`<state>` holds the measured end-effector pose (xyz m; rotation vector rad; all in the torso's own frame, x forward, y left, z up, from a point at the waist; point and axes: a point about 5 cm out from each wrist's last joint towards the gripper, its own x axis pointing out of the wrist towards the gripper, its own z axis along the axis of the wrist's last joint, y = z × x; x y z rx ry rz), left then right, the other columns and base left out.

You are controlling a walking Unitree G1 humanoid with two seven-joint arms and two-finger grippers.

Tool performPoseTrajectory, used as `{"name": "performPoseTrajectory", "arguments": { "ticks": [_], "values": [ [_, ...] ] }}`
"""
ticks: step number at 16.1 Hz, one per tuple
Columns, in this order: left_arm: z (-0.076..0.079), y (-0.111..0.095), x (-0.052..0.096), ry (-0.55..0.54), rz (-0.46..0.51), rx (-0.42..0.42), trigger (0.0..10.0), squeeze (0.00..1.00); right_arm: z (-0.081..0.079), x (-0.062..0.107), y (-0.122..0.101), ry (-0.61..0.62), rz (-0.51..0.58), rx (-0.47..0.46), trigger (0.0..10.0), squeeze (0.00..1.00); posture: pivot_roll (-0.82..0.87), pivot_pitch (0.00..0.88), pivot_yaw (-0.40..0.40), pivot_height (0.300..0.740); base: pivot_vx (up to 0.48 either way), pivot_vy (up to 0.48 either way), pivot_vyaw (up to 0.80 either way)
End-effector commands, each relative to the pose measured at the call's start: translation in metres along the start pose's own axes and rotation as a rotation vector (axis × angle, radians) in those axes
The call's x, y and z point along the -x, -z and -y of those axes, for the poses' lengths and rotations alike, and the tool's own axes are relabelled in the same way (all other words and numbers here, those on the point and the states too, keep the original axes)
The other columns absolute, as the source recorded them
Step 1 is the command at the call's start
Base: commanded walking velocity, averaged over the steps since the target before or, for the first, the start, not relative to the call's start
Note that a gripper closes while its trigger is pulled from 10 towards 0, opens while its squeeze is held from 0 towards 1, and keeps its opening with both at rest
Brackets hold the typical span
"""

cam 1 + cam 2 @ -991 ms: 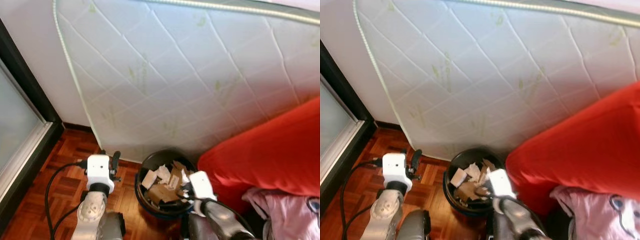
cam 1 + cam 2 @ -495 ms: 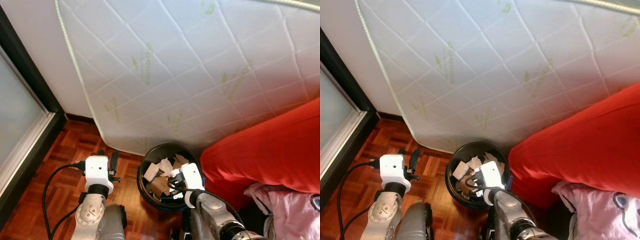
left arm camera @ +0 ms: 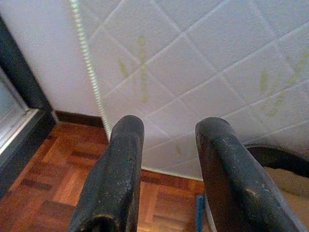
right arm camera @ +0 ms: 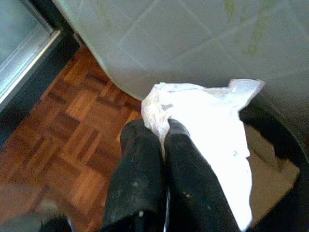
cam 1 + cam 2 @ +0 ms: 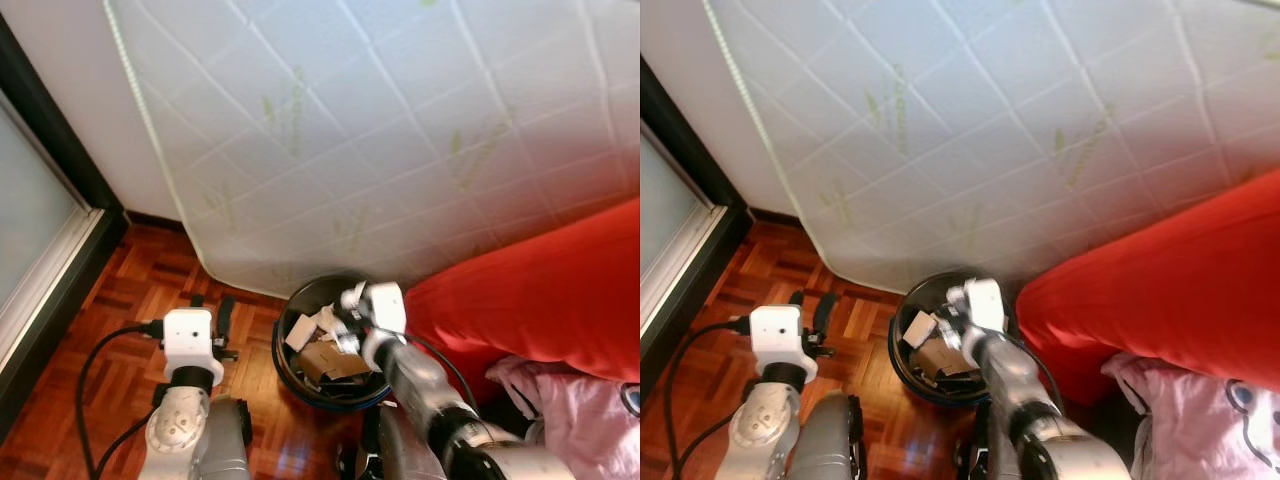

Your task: Clean up the room

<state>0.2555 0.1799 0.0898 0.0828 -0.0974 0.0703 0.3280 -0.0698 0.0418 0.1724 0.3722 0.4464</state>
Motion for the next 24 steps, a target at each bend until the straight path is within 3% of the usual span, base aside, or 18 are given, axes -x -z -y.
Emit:
{"name": "performPoseTrajectory", "arguments": {
  "ticks": [1,4,6,9,14,15,16,18,24],
  "values": [
    [-0.004,0.002,0.006,-0.021,-0.020,-0.008,10.0,0.00,-0.003,-0.003,-0.001,0.039,-0.032,0.040,10.0,0.00,0.24,0.304,-0.123,0.630,0.000,0.000,0.00],
    [-0.006,0.000,0.009,-0.034,-0.019,-0.012,10.0,0.00,-0.018,-0.011,-0.012,-0.016,-0.018,0.038,10.0,0.00,0.27,0.319,-0.129,0.630,0.000,0.000,0.00],
    [-0.006,-0.002,0.012,-0.043,-0.021,-0.013,10.0,0.00,-0.020,-0.012,-0.014,-0.026,-0.025,0.039,10.0,0.00,0.28,0.332,-0.131,0.630,0.000,0.000,0.00],
    [-0.007,-0.003,0.015,-0.046,-0.031,-0.013,10.0,0.00,-0.009,-0.008,-0.006,0.028,-0.070,0.106,10.0,0.00,0.27,0.340,-0.133,0.630,0.000,0.000,0.00],
    [-0.002,-0.002,0.015,-0.038,-0.040,-0.006,10.0,0.00,0.008,-0.001,0.001,0.124,-0.091,0.136,10.0,0.00,0.27,0.338,-0.132,0.630,0.000,0.000,0.00],
    [-0.001,-0.001,0.016,-0.030,-0.051,-0.004,10.0,0.00,0.009,0.000,0.003,0.130,-0.102,0.184,10.0,0.20,0.27,0.338,-0.131,0.630,0.000,0.000,0.00],
    [-0.001,0.000,0.016,-0.030,-0.054,-0.004,10.0,0.00,0.010,0.000,0.004,0.133,-0.105,0.192,10.0,0.20,0.27,0.338,-0.131,0.630,0.000,0.000,0.00],
    [0.000,0.000,0.017,-0.027,-0.059,-0.003,10.0,0.00,0.010,0.001,0.005,0.137,-0.112,0.178,10.0,1.00,0.27,0.339,-0.128,0.630,0.000,0.000,0.00],
    [-0.001,0.000,0.015,-0.021,-0.066,-0.005,10.0,0.00,0.007,0.002,0.012,0.120,-0.141,0.196,10.0,1.00,0.27,0.336,-0.125,0.630,0.000,0.000,0.00]
  ]
}}
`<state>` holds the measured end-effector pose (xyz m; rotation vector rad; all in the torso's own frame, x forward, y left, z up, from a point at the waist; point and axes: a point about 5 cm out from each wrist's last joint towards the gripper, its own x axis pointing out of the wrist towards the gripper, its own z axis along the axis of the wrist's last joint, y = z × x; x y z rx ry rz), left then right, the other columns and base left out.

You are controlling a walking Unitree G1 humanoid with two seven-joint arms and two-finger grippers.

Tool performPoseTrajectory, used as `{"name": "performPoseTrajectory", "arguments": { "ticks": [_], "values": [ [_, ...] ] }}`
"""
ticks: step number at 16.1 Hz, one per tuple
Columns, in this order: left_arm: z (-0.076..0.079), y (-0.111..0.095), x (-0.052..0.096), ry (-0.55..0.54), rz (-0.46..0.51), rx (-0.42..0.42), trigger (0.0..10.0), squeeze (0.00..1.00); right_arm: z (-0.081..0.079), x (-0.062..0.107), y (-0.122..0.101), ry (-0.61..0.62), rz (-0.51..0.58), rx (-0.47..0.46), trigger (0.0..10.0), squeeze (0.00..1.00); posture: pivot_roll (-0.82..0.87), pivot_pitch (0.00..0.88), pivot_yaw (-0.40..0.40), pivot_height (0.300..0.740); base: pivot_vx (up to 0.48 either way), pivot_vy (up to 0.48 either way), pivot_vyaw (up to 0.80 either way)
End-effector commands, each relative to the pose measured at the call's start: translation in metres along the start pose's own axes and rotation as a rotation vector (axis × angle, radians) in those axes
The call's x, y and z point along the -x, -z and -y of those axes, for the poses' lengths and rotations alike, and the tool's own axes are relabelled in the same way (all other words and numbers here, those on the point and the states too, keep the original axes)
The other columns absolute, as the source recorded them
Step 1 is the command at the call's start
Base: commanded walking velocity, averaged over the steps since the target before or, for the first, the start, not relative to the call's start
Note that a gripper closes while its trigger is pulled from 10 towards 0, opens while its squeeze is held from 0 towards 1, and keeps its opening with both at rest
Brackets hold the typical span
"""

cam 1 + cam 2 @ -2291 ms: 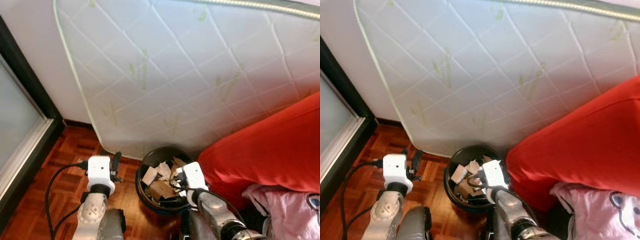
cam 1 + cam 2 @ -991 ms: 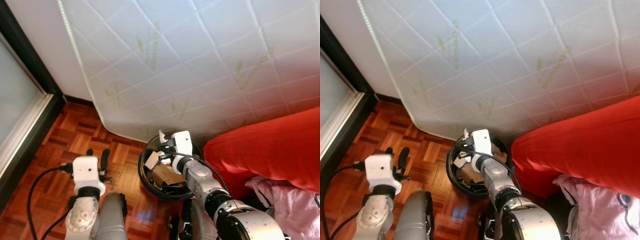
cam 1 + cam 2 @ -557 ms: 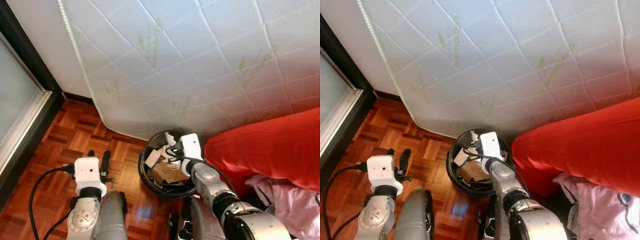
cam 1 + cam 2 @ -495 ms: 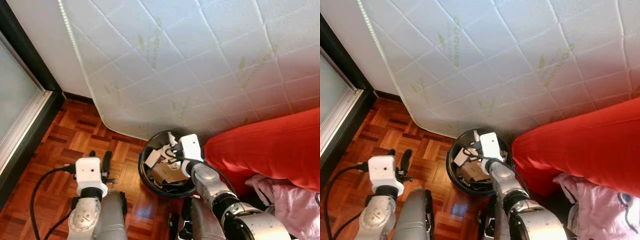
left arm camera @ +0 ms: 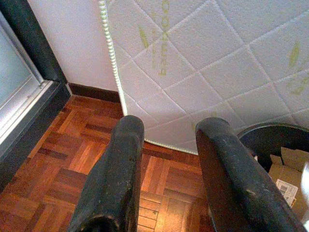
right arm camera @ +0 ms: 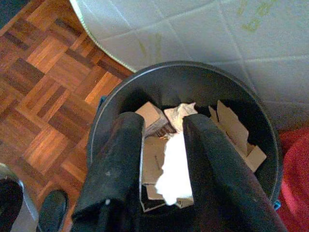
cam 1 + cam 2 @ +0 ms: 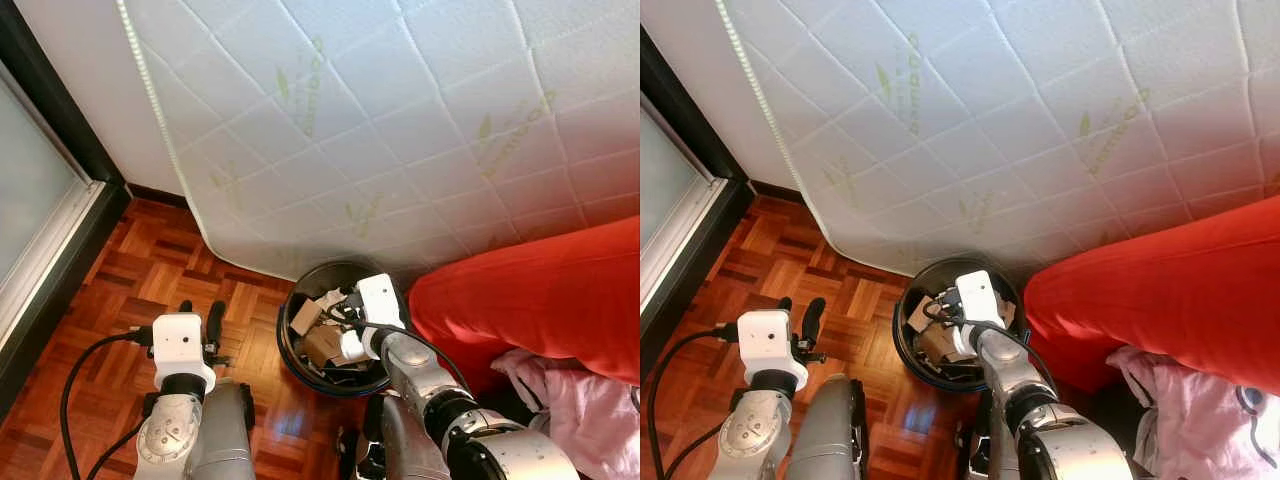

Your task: Clean up the room

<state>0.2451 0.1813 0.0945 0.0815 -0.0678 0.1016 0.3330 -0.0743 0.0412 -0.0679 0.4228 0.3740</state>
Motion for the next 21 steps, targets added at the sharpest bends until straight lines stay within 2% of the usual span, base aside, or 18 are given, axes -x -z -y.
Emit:
{"name": "performPoseTrajectory", "arguments": {
  "ticks": [1,5,6,7,8,10,14,16,21],
  "values": [
    [0.001,0.006,0.005,0.010,-0.035,-0.005,10.0,0.00,-0.002,0.003,0.016,-0.008,-0.058,-0.004,10.0,1.00,0.26,0.335,-0.125,0.630,0.000,0.000,0.00],
    [0.001,0.006,0.004,0.011,-0.036,-0.006,10.0,0.00,-0.003,0.005,0.023,-0.019,-0.083,-0.003,10.0,1.00,0.27,0.333,-0.124,0.630,0.000,0.000,0.00],
    [0.001,0.008,0.003,0.012,-0.043,-0.008,10.0,0.00,-0.001,0.006,0.024,-0.006,-0.083,-0.001,10.0,0.88,0.26,0.326,-0.122,0.630,0.000,0.000,0.00],
    [0.000,0.010,0.003,0.014,-0.051,-0.011,10.0,0.00,0.001,0.006,0.025,0.004,-0.083,-0.002,10.0,0.18,0.26,0.323,-0.121,0.630,0.000,0.000,0.00],
    [-0.002,0.014,0.004,0.014,-0.065,-0.018,10.0,0.00,0.005,0.008,0.026,0.020,-0.070,-0.026,10.0,0.00,0.26,0.312,-0.120,0.630,0.000,0.000,0.00],
    [-0.013,0.028,0.006,-0.011,-0.110,-0.046,10.0,0.00,0.022,0.013,0.026,0.054,0.013,-0.127,10.0,0.00,0.24,0.260,-0.115,0.630,0.000,0.000,0.00],
    [-0.029,0.039,-0.004,-0.022,-0.145,-0.082,10.0,0.00,0.065,0.033,0.036,0.219,0.107,-0.221,10.0,0.00,0.19,0.155,-0.072,0.630,0.000,0.000,0.00],
    [-0.031,0.042,-0.007,-0.015,-0.151,-0.091,10.0,0.00,0.076,0.042,0.045,0.273,0.131,-0.247,10.0,0.00,0.16,0.117,-0.056,0.630,0.000,0.000,0.00],
    [-0.034,0.050,-0.020,-0.003,-0.158,-0.099,10.0,0.00,0.085,0.068,0.076,0.345,0.154,-0.276,10.0,0.00,0.08,0.044,-0.020,0.630,0.000,0.000,0.00]
  ]
}}
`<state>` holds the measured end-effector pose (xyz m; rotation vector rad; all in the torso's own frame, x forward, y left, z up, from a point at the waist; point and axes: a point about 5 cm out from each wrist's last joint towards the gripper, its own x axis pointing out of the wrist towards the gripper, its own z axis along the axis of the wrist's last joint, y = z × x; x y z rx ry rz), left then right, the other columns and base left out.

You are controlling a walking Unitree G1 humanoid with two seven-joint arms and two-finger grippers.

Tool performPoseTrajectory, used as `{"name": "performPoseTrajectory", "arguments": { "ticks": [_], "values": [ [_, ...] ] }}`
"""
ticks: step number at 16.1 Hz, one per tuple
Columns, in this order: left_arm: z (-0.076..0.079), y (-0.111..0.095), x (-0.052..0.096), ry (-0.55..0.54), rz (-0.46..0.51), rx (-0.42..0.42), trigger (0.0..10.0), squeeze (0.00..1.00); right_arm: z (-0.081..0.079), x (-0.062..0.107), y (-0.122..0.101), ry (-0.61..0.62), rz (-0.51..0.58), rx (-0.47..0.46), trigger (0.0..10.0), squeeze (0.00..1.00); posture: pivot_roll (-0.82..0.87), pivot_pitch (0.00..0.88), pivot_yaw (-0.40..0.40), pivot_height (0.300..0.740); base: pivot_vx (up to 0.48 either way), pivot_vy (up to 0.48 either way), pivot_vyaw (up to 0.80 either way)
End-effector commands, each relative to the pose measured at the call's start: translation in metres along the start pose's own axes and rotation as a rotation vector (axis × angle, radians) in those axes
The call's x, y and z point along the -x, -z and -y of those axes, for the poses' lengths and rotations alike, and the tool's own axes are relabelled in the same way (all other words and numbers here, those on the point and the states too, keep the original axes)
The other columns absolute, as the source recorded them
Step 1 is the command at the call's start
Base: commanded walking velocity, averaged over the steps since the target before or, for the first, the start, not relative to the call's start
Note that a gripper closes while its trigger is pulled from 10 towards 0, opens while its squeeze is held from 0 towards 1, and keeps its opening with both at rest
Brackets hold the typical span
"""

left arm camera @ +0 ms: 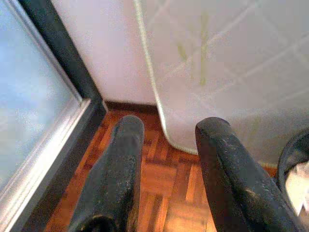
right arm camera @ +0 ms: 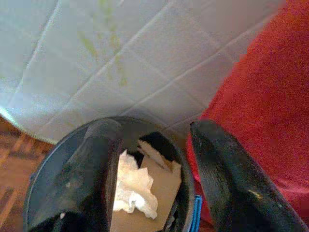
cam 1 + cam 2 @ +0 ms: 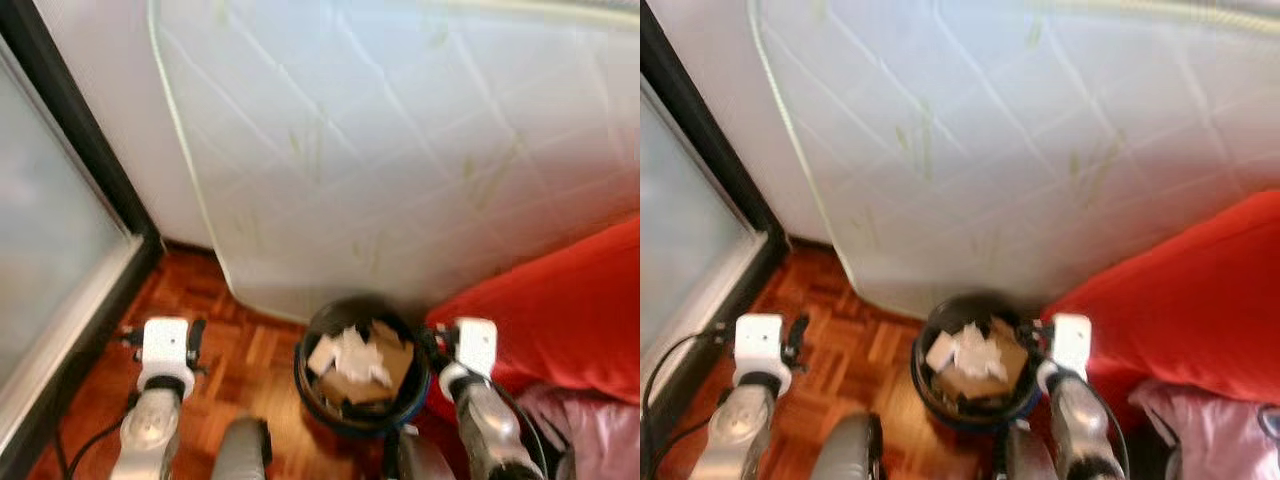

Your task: Clean up the room

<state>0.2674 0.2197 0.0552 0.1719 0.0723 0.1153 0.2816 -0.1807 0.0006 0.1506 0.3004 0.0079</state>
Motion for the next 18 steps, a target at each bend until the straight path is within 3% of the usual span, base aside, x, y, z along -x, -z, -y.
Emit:
{"name": "performPoseTrajectory", "arguments": {
  "ticks": [1,5,9,14,16,18],
  "values": [
    [0.001,0.006,0.002,0.012,-0.019,0.000,10.0,0.00,0.011,0.007,0.006,0.047,0.000,-0.016,10.0,0.00,0.07,0.044,-0.017,0.630,0.000,0.000,0.00],
    [0.007,0.009,-0.002,0.028,-0.020,0.006,10.0,0.00,0.011,0.015,0.018,0.050,-0.022,-0.048,10.0,0.00,0.05,0.053,-0.012,0.630,0.000,0.000,0.00],
    [-0.002,0.029,0.004,-0.030,-0.095,0.054,10.0,0.00,0.005,0.018,0.035,0.041,-0.133,-0.046,10.0,0.00,0.07,0.053,-0.020,0.679,0.000,0.000,0.00],
    [-0.016,0.069,0.022,-0.078,-0.289,0.085,10.0,0.00,0.016,0.032,0.057,0.096,-0.274,-0.019,10.0,0.00,0.07,0.046,-0.014,0.734,0.000,0.000,0.00],
    [-0.019,0.085,0.031,-0.082,-0.397,0.089,10.0,0.00,0.023,0.045,0.075,0.124,-0.379,-0.003,10.0,0.00,0.08,0.027,-0.008,0.740,0.000,0.000,0.00],
    [-0.016,0.109,0.049,-0.062,-0.565,0.072,10.0,0.00,0.028,0.061,0.092,0.156,-0.480,0.015,10.0,0.00,0.08,0.000,-0.003,0.740,0.000,0.000,0.00]
  ]
}}
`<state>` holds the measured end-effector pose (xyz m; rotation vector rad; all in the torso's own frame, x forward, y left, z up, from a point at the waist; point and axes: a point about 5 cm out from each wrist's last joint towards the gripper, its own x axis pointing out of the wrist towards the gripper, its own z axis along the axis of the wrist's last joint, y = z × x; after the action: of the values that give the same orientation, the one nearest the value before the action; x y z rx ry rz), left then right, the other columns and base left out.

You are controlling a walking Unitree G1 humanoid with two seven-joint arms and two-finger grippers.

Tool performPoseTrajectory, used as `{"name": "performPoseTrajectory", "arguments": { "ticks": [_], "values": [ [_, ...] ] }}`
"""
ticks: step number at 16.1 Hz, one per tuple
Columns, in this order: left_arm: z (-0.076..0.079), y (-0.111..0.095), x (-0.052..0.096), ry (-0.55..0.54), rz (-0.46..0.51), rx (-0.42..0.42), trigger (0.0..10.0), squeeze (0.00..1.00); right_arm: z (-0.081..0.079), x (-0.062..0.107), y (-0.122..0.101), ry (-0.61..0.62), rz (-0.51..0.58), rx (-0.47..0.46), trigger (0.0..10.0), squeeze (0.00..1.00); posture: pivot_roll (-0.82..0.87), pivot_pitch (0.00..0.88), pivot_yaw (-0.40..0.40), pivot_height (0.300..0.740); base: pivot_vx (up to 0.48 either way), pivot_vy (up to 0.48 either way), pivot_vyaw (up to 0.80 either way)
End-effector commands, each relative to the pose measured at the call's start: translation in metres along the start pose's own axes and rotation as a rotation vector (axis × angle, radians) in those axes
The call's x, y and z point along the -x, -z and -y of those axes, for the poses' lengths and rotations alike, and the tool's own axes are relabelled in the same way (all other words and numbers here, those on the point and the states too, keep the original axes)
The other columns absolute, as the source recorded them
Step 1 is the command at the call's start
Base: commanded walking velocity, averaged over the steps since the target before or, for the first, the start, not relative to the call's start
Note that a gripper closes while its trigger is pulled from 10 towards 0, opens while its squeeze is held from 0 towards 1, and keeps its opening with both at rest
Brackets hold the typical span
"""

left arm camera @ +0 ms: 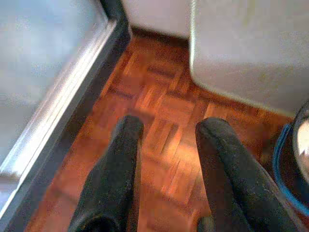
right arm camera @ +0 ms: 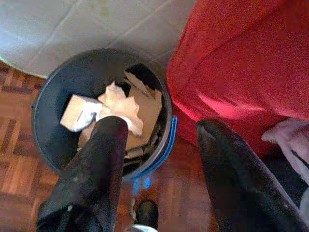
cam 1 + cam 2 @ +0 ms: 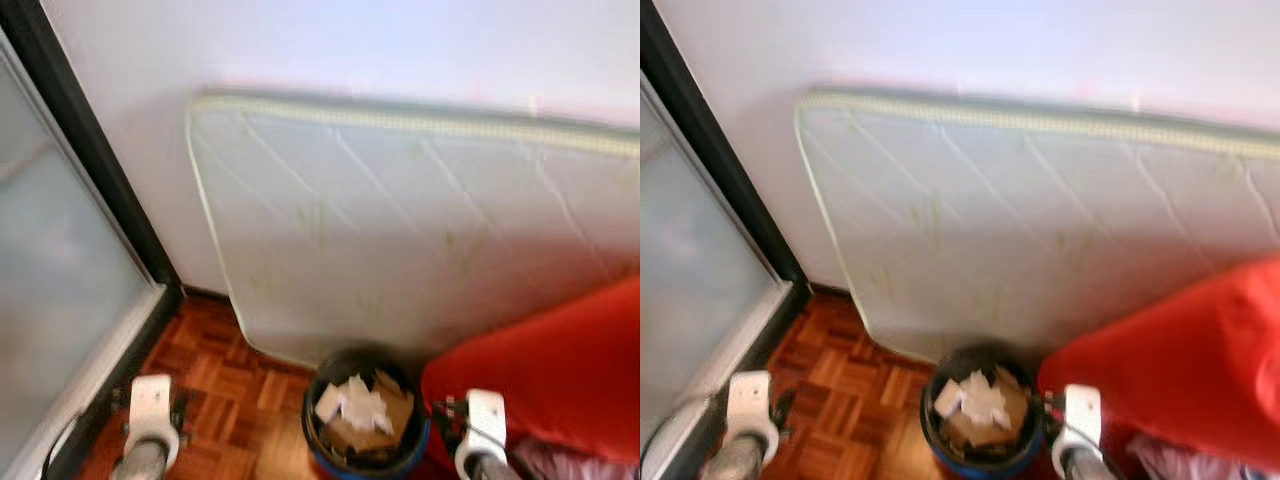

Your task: Clean up the room

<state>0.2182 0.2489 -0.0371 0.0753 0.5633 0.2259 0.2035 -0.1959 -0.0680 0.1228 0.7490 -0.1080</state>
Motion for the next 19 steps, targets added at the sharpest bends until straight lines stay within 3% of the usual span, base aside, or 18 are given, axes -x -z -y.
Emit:
{"name": "performPoseTrajectory", "arguments": {
  "ticks": [1,5,10,19],
  "values": [
    [0.002,0.025,0.007,0.008,-0.126,-0.011,10.0,0.00,0.003,0.005,0.016,0.013,-0.073,0.007,10.0,0.00,0.06,0.000,0.004,0.740,0.000,0.000,0.00],
    [0.008,0.052,0.018,0.011,-0.263,-0.002,10.0,0.00,0.010,0.011,0.035,0.054,-0.167,0.001,10.0,0.00,0.05,0.000,-0.001,0.740,0.000,0.000,0.00],
    [0.024,0.058,0.020,0.049,-0.297,-0.012,10.0,0.00,0.010,0.011,0.035,0.043,-0.179,0.038,10.0,0.00,0.06,0.000,-0.024,0.740,0.000,0.000,0.00],
    [0.025,0.062,0.023,0.035,-0.289,0.023,10.0,0.00,0.000,0.011,0.039,0.003,-0.194,0.063,10.0,0.00,0.04,0.010,-0.028,0.740,0.000,0.000,0.00]
  ]
}}
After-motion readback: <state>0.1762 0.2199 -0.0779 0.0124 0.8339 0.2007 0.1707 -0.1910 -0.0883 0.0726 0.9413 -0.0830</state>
